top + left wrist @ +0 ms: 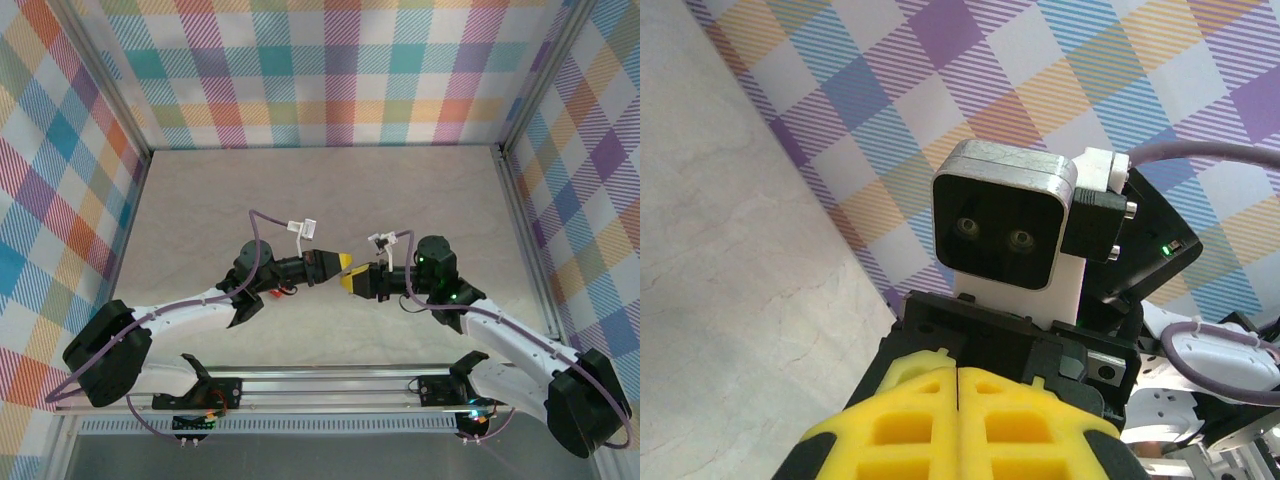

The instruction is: Lock with the key

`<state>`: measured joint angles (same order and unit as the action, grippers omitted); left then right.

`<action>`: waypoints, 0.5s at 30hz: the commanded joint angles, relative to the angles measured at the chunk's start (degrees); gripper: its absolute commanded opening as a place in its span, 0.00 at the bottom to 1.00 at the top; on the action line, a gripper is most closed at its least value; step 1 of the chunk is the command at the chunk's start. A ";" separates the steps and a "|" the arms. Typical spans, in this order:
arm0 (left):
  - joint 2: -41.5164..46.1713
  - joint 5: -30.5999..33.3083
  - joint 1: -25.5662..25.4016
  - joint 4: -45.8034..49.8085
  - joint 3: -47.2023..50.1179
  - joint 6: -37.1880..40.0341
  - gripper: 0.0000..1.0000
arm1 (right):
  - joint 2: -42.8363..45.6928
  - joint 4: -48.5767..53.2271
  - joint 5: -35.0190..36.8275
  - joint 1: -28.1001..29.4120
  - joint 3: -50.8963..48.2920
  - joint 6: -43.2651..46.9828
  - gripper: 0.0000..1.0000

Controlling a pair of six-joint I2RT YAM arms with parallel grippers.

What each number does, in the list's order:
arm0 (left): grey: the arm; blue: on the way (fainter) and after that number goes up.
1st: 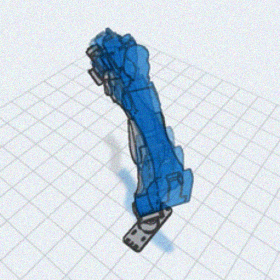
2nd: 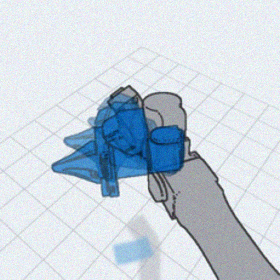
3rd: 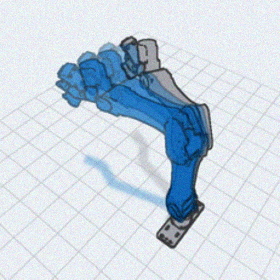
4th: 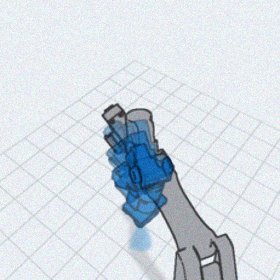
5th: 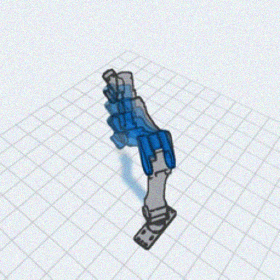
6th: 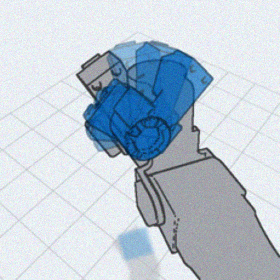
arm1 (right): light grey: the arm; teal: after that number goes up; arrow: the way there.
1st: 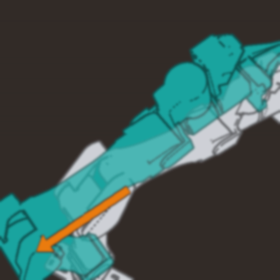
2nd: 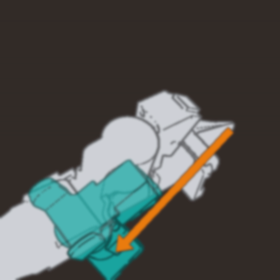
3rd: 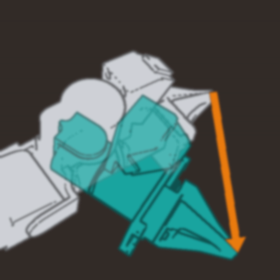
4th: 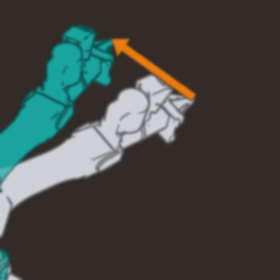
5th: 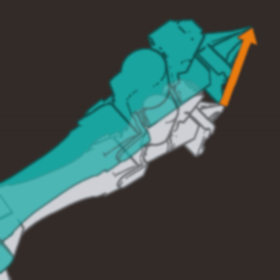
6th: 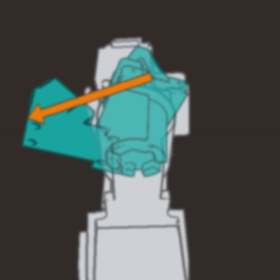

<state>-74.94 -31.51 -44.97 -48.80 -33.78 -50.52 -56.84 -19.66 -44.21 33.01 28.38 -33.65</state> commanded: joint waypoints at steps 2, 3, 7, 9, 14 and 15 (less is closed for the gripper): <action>1.19 -0.90 -0.21 -1.04 0.34 1.41 0.00 | 2.19 1.24 1.48 -0.68 -0.74 0.99 0.20; 1.36 -0.80 -0.25 -0.51 0.29 1.71 0.00 | 2.47 1.69 1.64 -0.68 -0.70 1.06 0.21; 2.06 -0.31 -0.23 1.36 0.21 2.87 0.00 | 4.06 3.42 2.07 -0.81 -0.60 1.48 0.30; 2.41 -0.14 -0.23 2.06 0.12 3.30 0.00 | 4.61 3.31 2.16 -0.76 -0.70 1.41 0.33; 2.51 -0.05 -0.21 2.49 0.12 3.60 0.00 | 4.48 2.59 1.87 -0.72 -0.87 0.95 0.34; 2.49 -0.05 -0.24 2.45 0.15 3.67 0.00 | 4.41 2.25 1.77 -0.76 -0.98 0.78 0.33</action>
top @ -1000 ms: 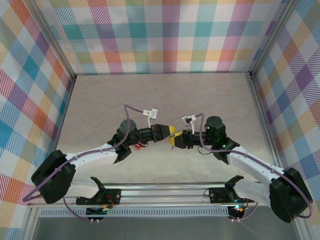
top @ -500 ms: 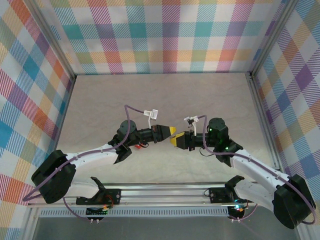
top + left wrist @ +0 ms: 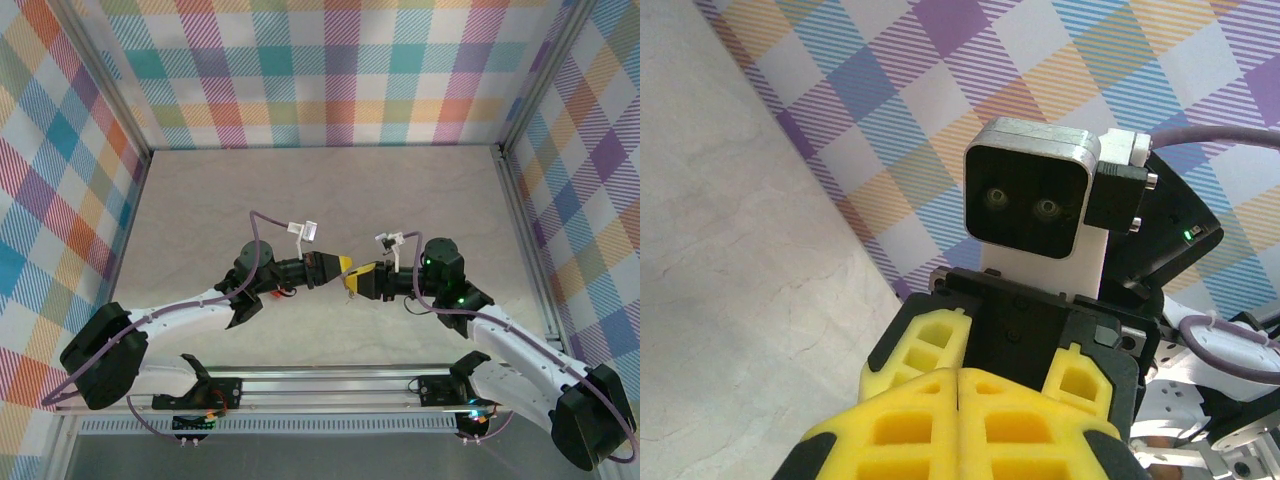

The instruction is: Lock with the key

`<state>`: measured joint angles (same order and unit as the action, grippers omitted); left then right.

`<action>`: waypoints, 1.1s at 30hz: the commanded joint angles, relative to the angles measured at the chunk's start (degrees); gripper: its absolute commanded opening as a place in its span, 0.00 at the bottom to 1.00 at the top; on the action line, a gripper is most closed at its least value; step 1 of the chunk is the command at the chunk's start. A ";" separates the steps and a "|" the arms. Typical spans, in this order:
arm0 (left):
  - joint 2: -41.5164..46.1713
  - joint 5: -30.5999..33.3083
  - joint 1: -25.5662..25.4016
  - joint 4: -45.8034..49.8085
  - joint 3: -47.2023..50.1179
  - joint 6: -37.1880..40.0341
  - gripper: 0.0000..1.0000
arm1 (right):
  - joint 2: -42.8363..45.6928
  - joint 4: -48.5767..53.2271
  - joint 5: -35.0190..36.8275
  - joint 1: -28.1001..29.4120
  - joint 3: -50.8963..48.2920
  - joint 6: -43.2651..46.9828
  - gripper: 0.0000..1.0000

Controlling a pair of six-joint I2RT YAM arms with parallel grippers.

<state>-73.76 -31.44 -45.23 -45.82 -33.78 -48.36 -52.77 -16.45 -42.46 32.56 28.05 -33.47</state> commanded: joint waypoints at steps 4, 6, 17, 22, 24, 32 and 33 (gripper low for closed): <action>1.31 -0.02 0.06 -0.54 0.21 1.44 0.00 | -0.11 -2.91 -0.85 -0.30 -1.07 -0.37 0.32; 1.25 -0.02 0.05 -0.58 0.29 1.48 0.00 | -0.40 -3.04 -1.21 -0.30 -1.16 -0.45 0.33; 1.99 -0.81 0.04 -1.67 -0.06 0.95 0.00 | -2.10 -4.38 0.35 -0.30 -2.04 -0.45 0.49; 1.64 -1.17 0.04 -3.86 0.52 -0.22 0.00 | -4.32 -8.01 -1.86 -0.32 -2.30 -2.22 0.46; 1.44 -1.25 -0.01 -4.34 0.56 -0.50 0.00 | -5.03 -9.42 -2.79 -0.30 -2.39 -2.84 0.41; 1.68 -1.60 0.01 -3.98 0.13 -0.43 0.00 | -4.72 -7.67 -1.58 -0.30 -2.31 -2.28 0.26; 1.71 -1.60 0.05 -3.78 0.03 -0.35 0.00 | -4.49 -7.36 -1.29 -0.30 -2.21 -2.09 0.25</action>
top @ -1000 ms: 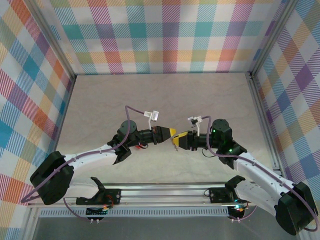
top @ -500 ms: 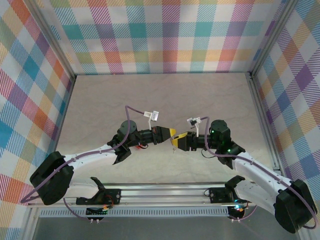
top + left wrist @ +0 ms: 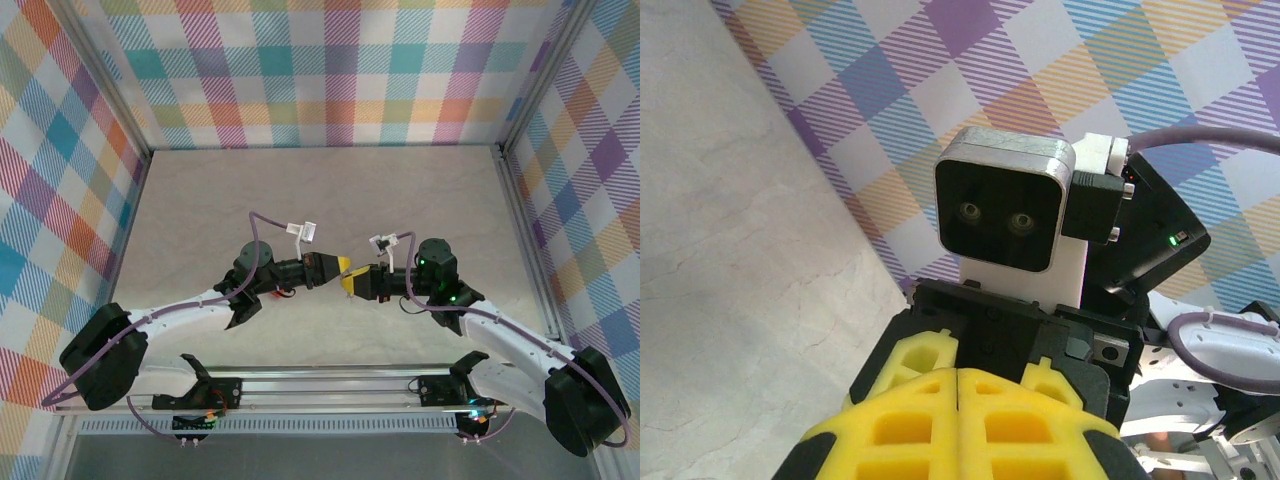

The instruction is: Lock with the key

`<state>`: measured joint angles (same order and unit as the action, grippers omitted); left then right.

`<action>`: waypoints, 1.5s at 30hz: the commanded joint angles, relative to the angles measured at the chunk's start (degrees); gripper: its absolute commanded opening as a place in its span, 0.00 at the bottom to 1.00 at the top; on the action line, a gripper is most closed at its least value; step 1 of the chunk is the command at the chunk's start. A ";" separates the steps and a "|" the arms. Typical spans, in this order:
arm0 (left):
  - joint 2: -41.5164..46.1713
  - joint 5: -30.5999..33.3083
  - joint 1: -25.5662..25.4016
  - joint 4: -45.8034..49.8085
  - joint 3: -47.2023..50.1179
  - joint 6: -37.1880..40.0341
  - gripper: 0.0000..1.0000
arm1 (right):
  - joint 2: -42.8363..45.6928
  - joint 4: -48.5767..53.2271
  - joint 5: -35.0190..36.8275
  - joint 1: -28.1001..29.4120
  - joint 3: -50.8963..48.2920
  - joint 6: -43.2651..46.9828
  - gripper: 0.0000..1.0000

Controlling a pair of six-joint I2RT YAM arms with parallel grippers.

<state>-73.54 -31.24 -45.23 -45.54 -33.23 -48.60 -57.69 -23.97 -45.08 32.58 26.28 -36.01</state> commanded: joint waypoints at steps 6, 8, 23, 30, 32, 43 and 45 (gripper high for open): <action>1.48 -1.88 0.05 -3.95 -0.58 -0.09 0.00 | 0.65 1.11 1.74 -0.32 -0.44 0.48 0.19; 1.55 -1.90 -0.03 -3.83 -0.63 -0.07 0.00 | 0.56 1.12 1.63 -0.32 -0.43 0.36 0.27; 0.86 -2.93 -0.04 -8.89 -0.61 -2.61 0.00 | -1.70 -2.74 1.27 -0.32 -1.11 -1.99 0.32; -0.37 -3.34 -0.05 -12.72 -0.43 -4.61 0.00 | -3.87 -5.09 1.60 -0.32 -1.30 -4.06 0.25; -0.47 -3.48 -0.04 -12.78 -0.43 -4.66 0.00 | -3.96 -4.97 1.49 -0.32 -1.24 -4.16 0.24; 2.77 0.23 -0.03 -1.87 -0.07 0.13 0.00 | 4.59 7.52 9.14 -0.32 -0.73 0.83 0.13; 3.13 1.36 -0.03 0.45 -0.34 0.87 0.00 | 4.86 8.27 10.02 -0.32 -0.66 1.06 0.12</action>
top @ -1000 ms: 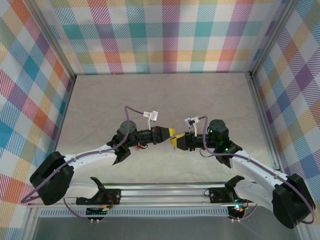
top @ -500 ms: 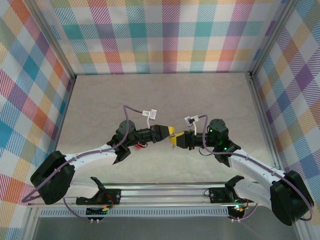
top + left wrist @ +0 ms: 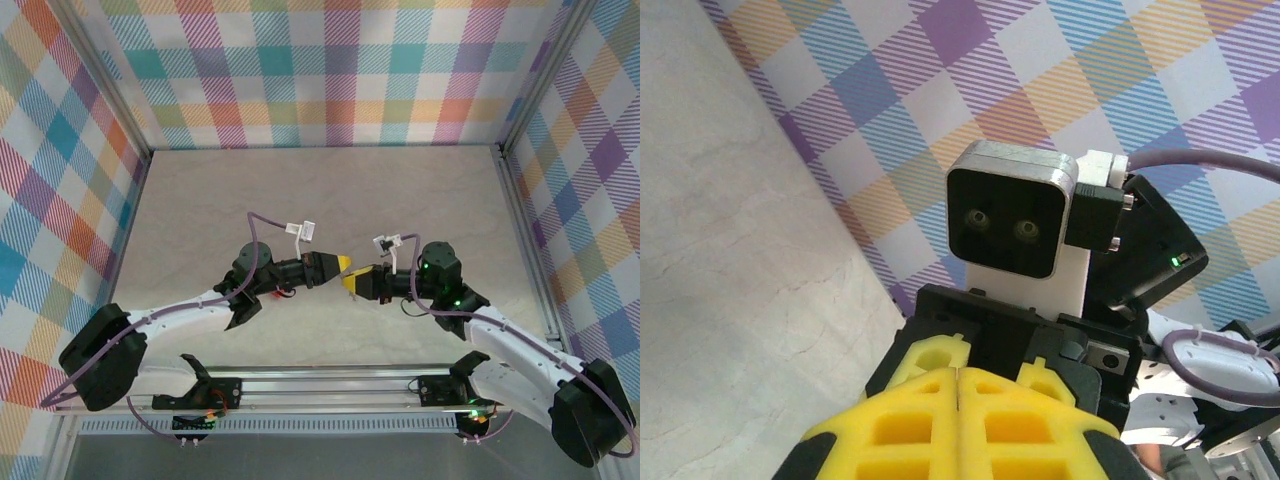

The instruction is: Lock with the key

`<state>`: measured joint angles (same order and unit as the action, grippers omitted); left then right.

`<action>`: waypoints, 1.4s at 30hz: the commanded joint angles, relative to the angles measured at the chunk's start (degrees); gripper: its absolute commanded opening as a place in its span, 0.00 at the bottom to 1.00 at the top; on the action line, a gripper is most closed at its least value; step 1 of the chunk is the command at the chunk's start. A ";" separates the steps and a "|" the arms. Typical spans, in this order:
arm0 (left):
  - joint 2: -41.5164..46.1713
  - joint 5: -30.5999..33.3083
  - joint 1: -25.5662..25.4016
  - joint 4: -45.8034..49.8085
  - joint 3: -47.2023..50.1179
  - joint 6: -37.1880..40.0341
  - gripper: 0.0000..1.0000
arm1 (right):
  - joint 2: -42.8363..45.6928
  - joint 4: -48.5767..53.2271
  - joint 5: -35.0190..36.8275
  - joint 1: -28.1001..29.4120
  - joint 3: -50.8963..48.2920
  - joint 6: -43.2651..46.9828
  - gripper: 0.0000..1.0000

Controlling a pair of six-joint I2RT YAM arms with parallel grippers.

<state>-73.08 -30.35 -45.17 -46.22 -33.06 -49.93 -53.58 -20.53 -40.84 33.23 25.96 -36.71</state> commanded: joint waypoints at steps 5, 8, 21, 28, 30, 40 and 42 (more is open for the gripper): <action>3.11 3.32 -0.10 6.59 -1.31 3.43 0.00 | 0.50 6.48 7.40 -0.93 -0.04 2.37 0.22; 3.45 4.94 -0.17 8.07 -1.22 3.64 0.00 | 0.61 6.76 7.27 -0.98 0.15 2.86 0.37; 3.42 10.86 -0.10 14.67 -2.18 4.68 0.00 | -0.71 2.14 5.26 -0.89 -1.67 1.45 0.52; 3.53 11.01 -0.13 15.39 -2.67 4.79 0.00 | -3.48 -2.91 3.44 -0.20 -2.40 -0.46 0.52; 3.46 11.01 -0.15 15.71 -2.71 4.81 0.00 | -4.26 -3.56 3.79 0.41 -2.27 -0.45 0.52; 2.59 12.13 -0.27 17.97 -2.80 4.95 0.00 | -7.41 -3.37 5.88 3.99 0.20 1.08 0.52; 2.57 12.29 -0.27 18.54 -3.04 5.17 0.00 | -8.64 -3.32 5.93 4.60 0.69 1.40 0.51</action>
<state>-70.43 -18.72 -45.30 -27.90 -34.02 -45.82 -61.10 -21.89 -35.16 37.04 24.32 -36.62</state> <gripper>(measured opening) 0.050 0.512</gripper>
